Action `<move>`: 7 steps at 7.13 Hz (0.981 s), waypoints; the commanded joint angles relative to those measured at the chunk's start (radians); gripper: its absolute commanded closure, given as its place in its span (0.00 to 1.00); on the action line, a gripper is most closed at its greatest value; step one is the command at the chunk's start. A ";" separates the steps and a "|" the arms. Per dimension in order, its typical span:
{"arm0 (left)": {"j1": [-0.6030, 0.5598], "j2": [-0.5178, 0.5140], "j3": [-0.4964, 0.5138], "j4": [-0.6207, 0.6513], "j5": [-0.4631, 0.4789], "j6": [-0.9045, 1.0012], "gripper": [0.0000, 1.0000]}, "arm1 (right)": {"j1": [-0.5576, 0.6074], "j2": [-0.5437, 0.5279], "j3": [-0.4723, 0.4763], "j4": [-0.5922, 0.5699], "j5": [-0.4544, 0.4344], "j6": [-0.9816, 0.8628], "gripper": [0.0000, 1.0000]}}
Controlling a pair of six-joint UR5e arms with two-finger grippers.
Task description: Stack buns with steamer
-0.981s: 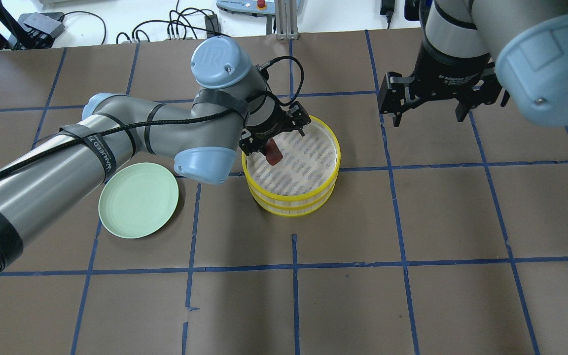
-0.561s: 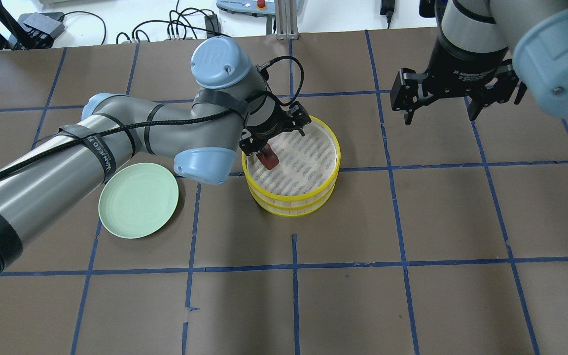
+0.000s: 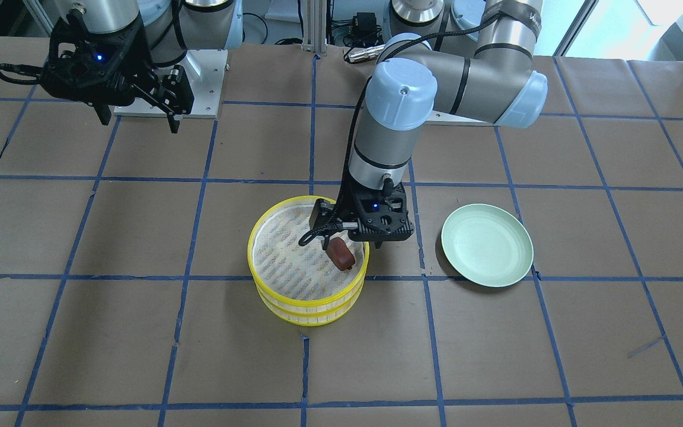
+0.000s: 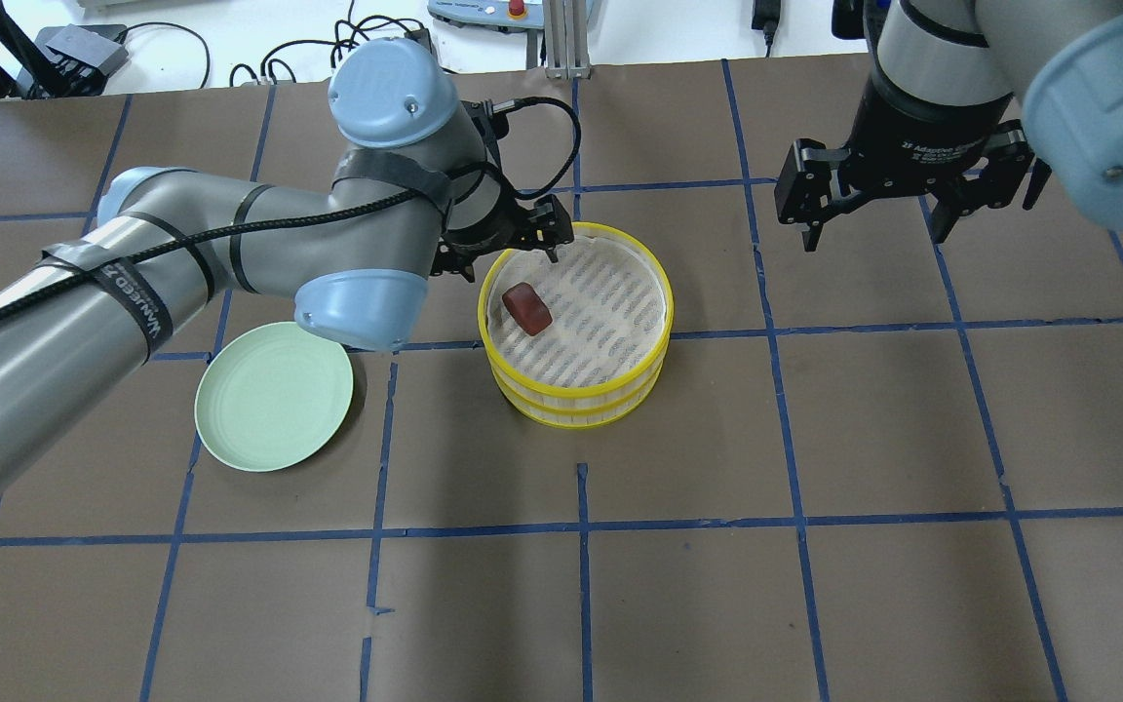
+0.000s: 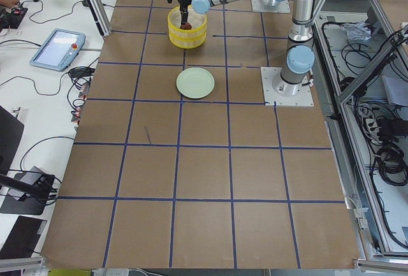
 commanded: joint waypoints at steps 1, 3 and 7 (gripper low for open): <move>0.135 0.108 0.004 -0.143 0.036 0.233 0.00 | 0.000 -0.001 -0.001 0.001 -0.002 -0.001 0.00; 0.278 0.202 0.100 -0.408 0.045 0.425 0.00 | 0.001 -0.001 0.000 0.002 0.002 -0.001 0.00; 0.280 0.247 0.128 -0.515 0.131 0.427 0.00 | 0.001 -0.001 -0.001 0.004 0.009 -0.001 0.00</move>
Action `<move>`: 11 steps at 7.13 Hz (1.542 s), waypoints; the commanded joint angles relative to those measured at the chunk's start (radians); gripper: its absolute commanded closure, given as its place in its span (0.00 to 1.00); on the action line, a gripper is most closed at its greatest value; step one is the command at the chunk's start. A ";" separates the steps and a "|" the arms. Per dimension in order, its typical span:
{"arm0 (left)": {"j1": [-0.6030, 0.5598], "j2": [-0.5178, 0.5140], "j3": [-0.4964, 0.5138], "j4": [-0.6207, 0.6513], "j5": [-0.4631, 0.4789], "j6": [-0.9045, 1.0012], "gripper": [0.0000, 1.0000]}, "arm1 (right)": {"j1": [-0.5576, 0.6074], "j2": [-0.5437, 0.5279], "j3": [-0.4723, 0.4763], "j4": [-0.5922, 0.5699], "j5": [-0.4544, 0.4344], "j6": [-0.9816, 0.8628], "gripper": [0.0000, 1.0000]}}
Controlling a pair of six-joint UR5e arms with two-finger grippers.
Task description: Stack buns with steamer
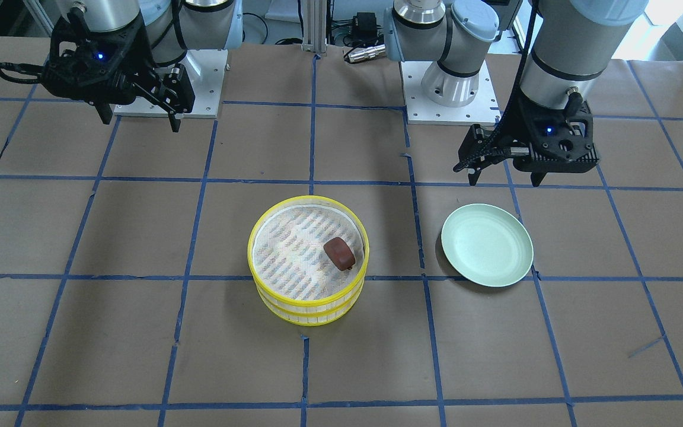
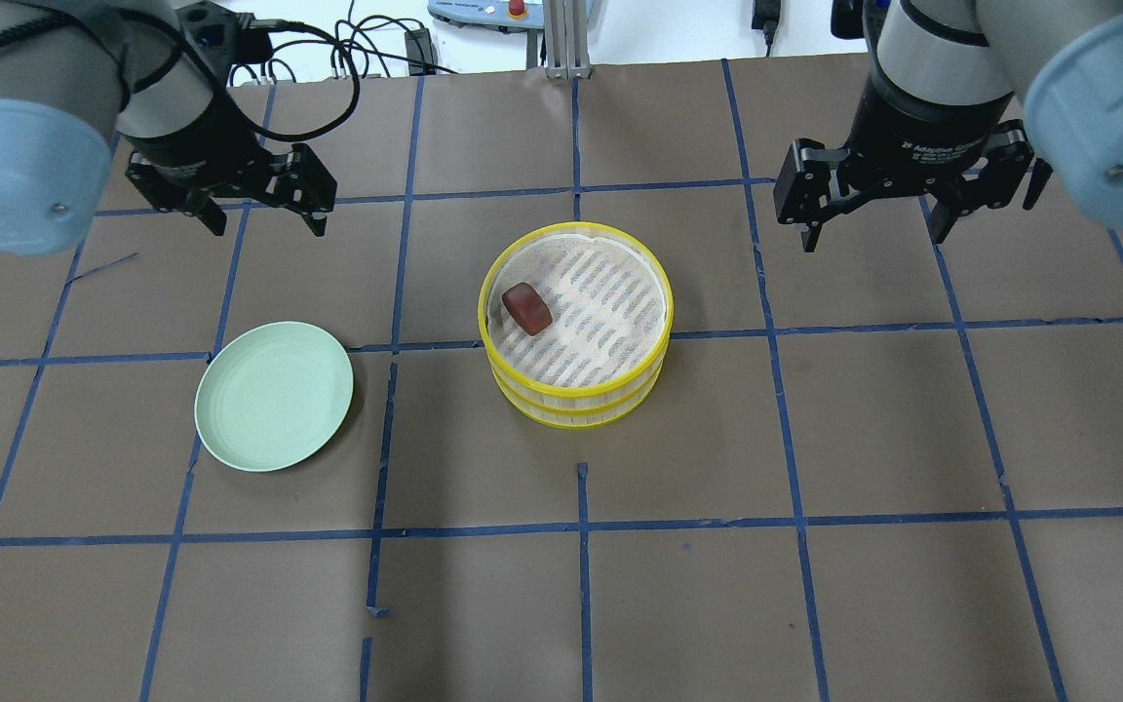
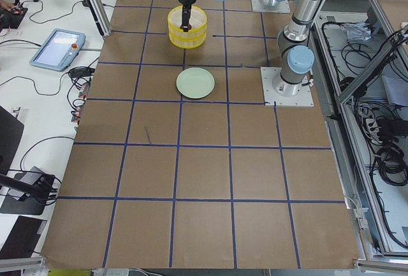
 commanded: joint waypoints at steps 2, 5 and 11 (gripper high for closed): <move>-0.006 0.017 -0.011 -0.021 -0.011 0.000 0.00 | 0.004 0.000 -0.020 0.036 0.032 0.002 0.00; -0.006 0.017 -0.015 -0.021 -0.114 -0.004 0.00 | -0.001 0.001 -0.028 0.073 0.038 0.002 0.00; -0.006 0.020 -0.020 -0.026 -0.111 0.002 0.00 | 0.004 0.000 -0.027 0.069 0.053 0.003 0.00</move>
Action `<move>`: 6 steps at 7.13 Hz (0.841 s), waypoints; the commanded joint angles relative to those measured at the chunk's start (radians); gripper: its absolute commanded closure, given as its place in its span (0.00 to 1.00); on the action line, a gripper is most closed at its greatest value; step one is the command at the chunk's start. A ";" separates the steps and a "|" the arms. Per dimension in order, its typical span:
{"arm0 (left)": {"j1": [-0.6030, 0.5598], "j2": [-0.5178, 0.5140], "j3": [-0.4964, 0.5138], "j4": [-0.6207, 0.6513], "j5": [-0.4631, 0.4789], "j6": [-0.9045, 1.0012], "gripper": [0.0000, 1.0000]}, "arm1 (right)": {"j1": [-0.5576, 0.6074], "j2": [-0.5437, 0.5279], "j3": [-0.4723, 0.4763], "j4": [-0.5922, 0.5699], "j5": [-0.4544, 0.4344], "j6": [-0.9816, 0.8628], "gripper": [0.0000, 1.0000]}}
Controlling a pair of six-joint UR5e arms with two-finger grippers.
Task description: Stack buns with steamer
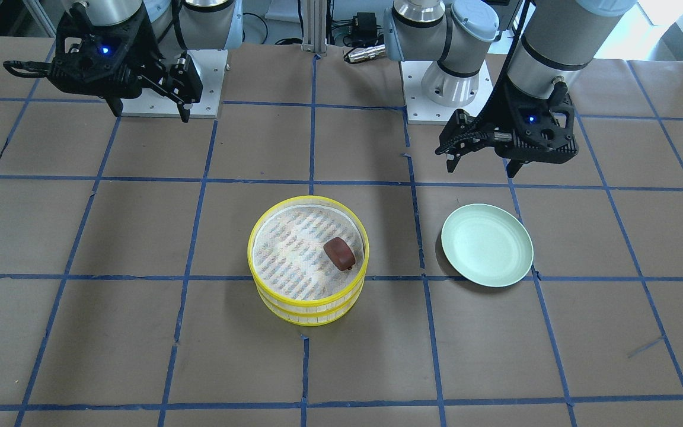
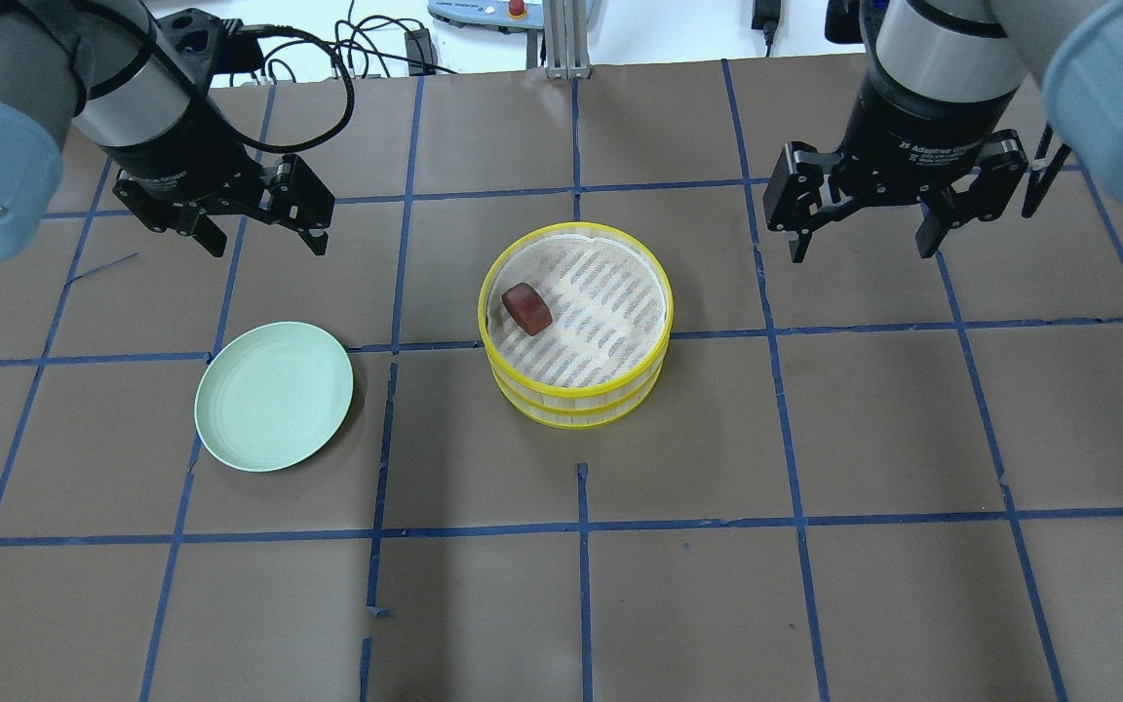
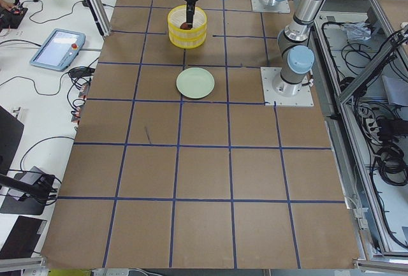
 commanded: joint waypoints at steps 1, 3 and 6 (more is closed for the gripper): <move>0.000 0.004 -0.011 -0.001 0.002 0.000 0.00 | 0.001 0.000 0.000 -0.001 0.000 0.000 0.00; 0.002 0.005 -0.017 0.001 0.002 0.000 0.00 | -0.001 0.000 0.003 -0.003 -0.001 0.001 0.00; 0.000 0.005 -0.019 -0.001 0.002 0.000 0.00 | -0.001 0.002 0.009 -0.003 -0.009 0.000 0.00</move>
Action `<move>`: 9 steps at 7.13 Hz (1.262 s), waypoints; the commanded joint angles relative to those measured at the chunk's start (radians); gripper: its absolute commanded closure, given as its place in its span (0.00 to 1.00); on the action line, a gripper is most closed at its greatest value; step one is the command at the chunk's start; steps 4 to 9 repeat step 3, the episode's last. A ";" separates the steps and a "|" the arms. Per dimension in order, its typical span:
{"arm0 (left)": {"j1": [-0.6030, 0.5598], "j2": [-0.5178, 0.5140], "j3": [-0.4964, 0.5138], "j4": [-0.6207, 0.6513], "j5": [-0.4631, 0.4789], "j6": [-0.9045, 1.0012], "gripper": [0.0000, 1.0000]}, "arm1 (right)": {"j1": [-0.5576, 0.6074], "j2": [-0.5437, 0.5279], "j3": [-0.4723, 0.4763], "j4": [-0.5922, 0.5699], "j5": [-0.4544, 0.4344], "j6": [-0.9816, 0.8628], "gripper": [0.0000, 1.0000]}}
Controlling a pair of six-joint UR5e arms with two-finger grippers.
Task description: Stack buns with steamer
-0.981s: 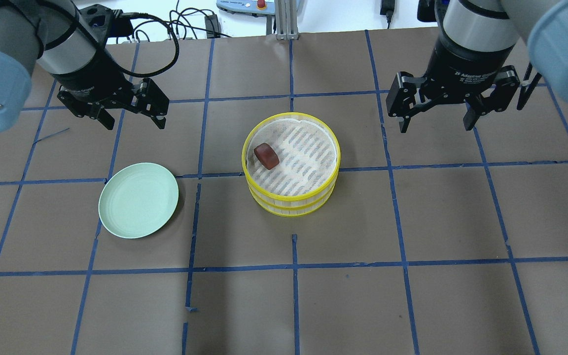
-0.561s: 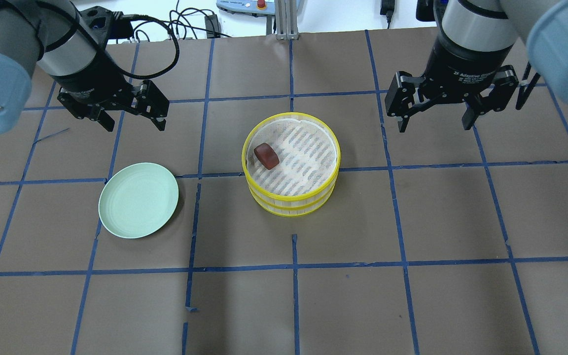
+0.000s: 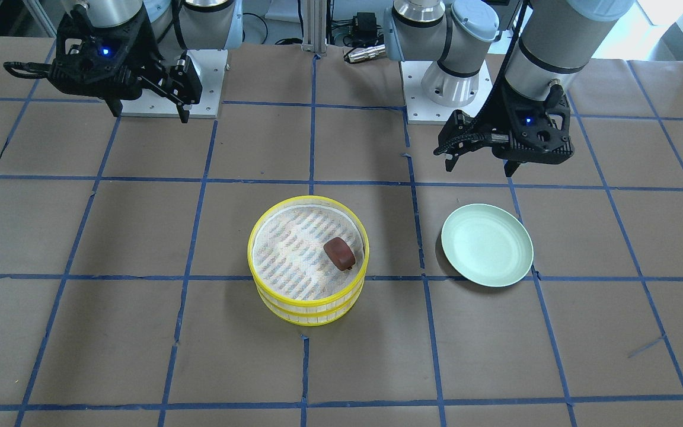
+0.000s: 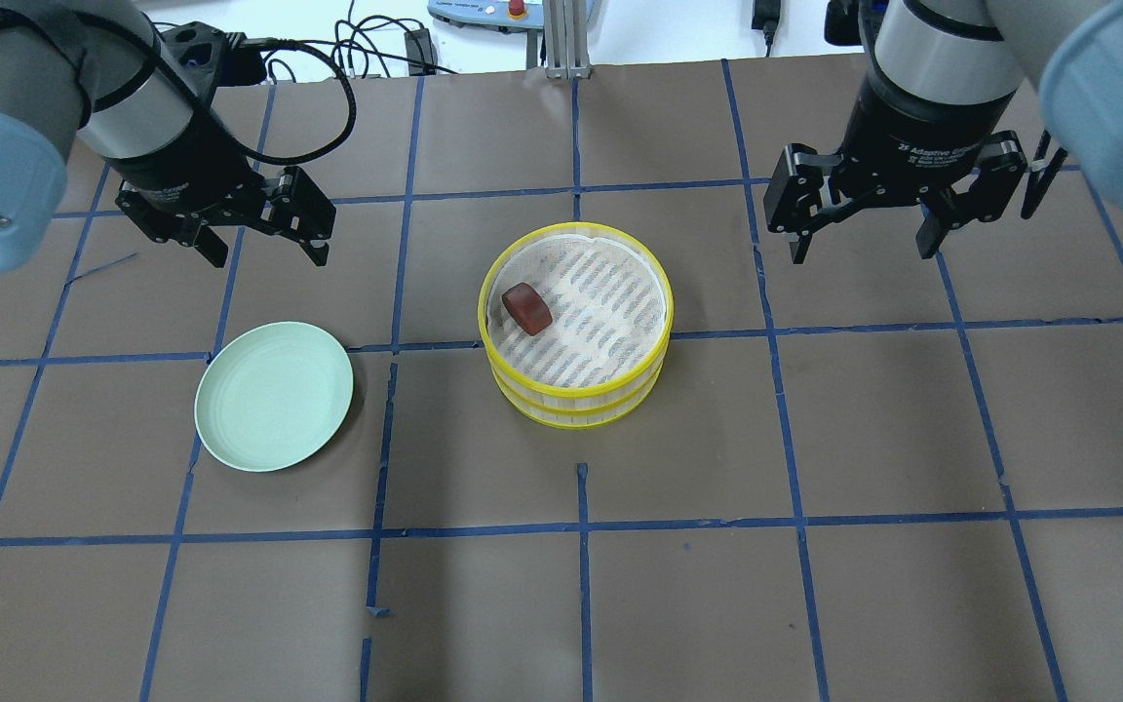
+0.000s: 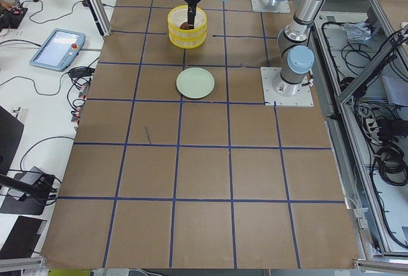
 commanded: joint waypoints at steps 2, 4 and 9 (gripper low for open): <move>0.001 0.000 -0.001 0.000 0.000 -0.001 0.00 | 0.001 0.000 0.002 -0.002 0.008 -0.001 0.00; 0.001 0.000 -0.001 0.000 0.000 0.001 0.00 | 0.001 0.000 0.002 -0.002 0.008 -0.001 0.00; 0.001 0.000 -0.001 0.000 0.000 0.001 0.00 | 0.001 0.000 0.002 -0.002 0.008 -0.001 0.00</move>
